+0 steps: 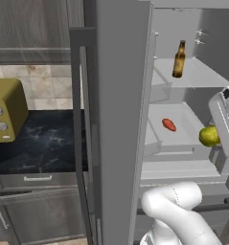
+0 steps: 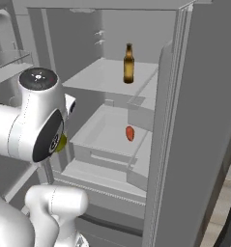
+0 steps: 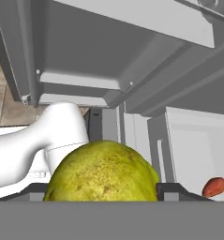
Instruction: Place the beer on the top shelf of the fridge to keep it out of children's reach, and place the sweet potato and pear on lower shelves for easy access.
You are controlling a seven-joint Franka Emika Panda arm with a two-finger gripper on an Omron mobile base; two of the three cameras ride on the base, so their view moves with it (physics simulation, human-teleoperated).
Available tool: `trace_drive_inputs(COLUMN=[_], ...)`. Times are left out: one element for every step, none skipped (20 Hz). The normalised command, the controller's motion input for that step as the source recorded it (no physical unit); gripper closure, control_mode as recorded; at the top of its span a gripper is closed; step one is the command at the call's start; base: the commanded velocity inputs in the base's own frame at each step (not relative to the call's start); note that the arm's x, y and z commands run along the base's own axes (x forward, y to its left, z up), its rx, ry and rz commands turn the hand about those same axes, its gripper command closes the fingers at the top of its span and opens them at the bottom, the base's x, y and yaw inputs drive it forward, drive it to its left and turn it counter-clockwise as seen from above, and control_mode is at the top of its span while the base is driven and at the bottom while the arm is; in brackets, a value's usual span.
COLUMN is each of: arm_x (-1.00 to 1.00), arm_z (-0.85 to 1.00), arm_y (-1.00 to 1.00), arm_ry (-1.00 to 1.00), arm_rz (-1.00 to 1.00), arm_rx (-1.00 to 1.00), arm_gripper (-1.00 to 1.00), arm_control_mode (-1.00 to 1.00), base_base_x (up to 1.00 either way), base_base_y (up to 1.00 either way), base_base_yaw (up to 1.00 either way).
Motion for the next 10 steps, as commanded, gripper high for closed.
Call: trace_drive_inputs(arm_x=[0.0, 0.22, 0.21, 0.2, 0.2, 0.21, 0.21, 0.21, 0.26, 0.28], arm_z=[0.0, -0.45, -0.48, -0.52, -0.56, -0.57, -0.59, -0.59, -0.59, -0.55], arm_y=[0.0, -0.11, -0.1, -0.1, -0.09, -0.09, -0.09, -0.09, -0.09, -0.07], arm_ry=[0.0, -0.1, -0.1, -0.1, -0.1, -0.09, -0.09, -0.1, -0.09, -0.09], arm_rz=[0.0, 0.0, 0.0, 0.0, 0.0, 0.0, 0.0, 0.0, 0.0, 0.0], arm_rx=[0.0, 0.0, 0.0, 0.0, 0.0, 0.0, 0.0, 0.0, 0.0, 0.0], arm_gripper=[1.0, 1.0, 1.0, 1.0, 1.0, 1.0, 1.0, 1.0, 1.0, 1.0], arm_control_mode=[1.0, -1.0, -1.0, -1.0, -1.0, -1.0, -1.0, -1.0, -1.0, -1.0], base_base_x=[0.23, 0.0, 0.0, 0.0, 0.0, 0.0, 0.0, 0.0, 0.0, 0.0], base_base_y=[-0.11, 0.0, 0.0, 0.0, 0.0, 0.0, 0.0, 0.0, 0.0, 0.0], base_base_yaw=[0.0, 0.0, 0.0, 0.0, 0.0, 0.0, 0.0, 0.0, 0.0, 0.0])
